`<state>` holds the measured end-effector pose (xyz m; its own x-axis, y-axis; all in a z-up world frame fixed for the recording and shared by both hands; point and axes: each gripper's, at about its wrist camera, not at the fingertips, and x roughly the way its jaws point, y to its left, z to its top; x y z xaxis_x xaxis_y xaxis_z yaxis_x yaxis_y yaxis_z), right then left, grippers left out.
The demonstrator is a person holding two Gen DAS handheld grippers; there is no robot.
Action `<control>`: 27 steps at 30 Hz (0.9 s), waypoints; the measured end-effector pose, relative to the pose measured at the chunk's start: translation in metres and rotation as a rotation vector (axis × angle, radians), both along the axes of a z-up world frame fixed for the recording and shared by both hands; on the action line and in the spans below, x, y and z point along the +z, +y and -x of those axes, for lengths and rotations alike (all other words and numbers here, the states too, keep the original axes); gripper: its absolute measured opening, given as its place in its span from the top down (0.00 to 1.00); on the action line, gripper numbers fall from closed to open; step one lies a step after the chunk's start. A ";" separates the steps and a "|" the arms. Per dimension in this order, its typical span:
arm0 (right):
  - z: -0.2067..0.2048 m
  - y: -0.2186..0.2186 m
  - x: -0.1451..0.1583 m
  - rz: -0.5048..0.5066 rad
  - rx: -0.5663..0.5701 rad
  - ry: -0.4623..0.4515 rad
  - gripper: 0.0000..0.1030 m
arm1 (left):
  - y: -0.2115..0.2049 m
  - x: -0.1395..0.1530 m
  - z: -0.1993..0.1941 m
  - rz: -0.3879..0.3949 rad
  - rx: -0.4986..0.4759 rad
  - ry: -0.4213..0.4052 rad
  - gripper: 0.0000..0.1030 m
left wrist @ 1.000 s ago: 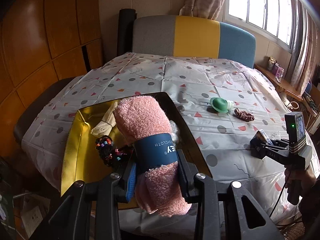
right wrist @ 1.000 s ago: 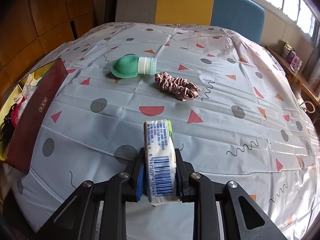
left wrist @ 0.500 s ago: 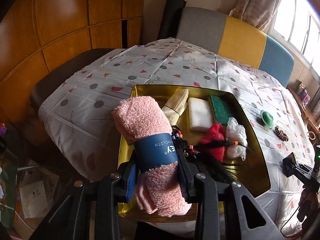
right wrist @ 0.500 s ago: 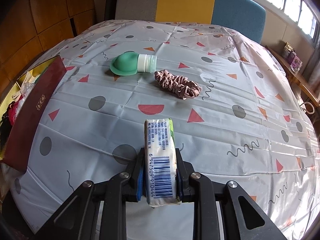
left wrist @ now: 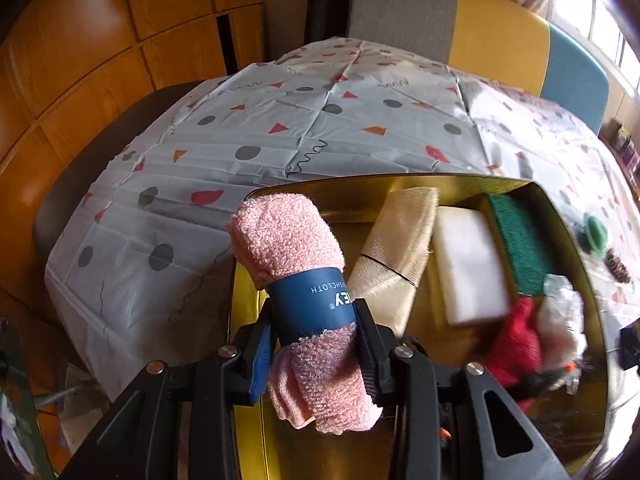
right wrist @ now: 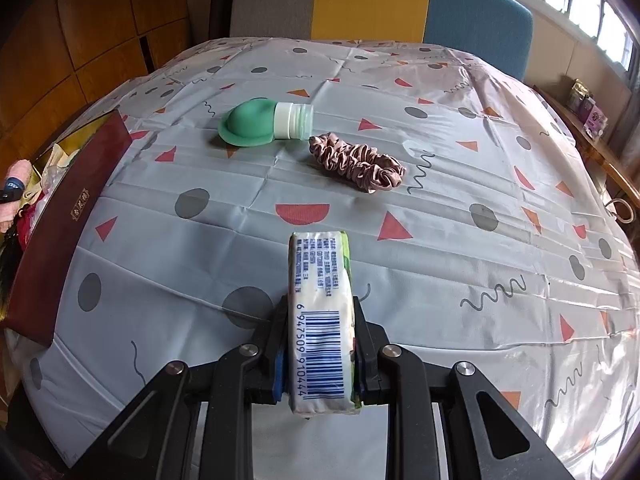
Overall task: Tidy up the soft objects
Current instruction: 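Carry the pink towel roll into the tin box and open the left tool, then carry the white soap box toward the tin box with the right tool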
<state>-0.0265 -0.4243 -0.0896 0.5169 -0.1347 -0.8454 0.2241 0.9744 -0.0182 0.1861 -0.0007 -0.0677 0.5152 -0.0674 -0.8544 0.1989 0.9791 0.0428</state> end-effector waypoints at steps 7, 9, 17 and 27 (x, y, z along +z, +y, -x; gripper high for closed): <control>-0.002 -0.001 -0.006 -0.009 0.001 0.013 0.76 | 0.001 0.005 -0.005 -0.017 0.016 -0.024 0.51; -0.003 -0.001 -0.008 -0.008 0.003 0.018 0.76 | 0.003 0.008 0.000 -0.024 0.039 -0.036 0.50; -0.003 0.001 -0.008 0.008 0.006 0.020 0.76 | 0.005 0.032 0.044 -0.014 0.138 -0.128 0.50; -0.002 0.006 -0.009 0.039 0.003 0.008 0.76 | 0.008 0.070 0.103 0.049 0.197 -0.243 0.50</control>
<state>-0.0247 -0.4184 -0.0983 0.5107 -0.1658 -0.8436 0.2205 0.9737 -0.0579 0.0828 0.0074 0.0023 0.7111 0.0155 -0.7029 -0.0047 0.9998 0.0173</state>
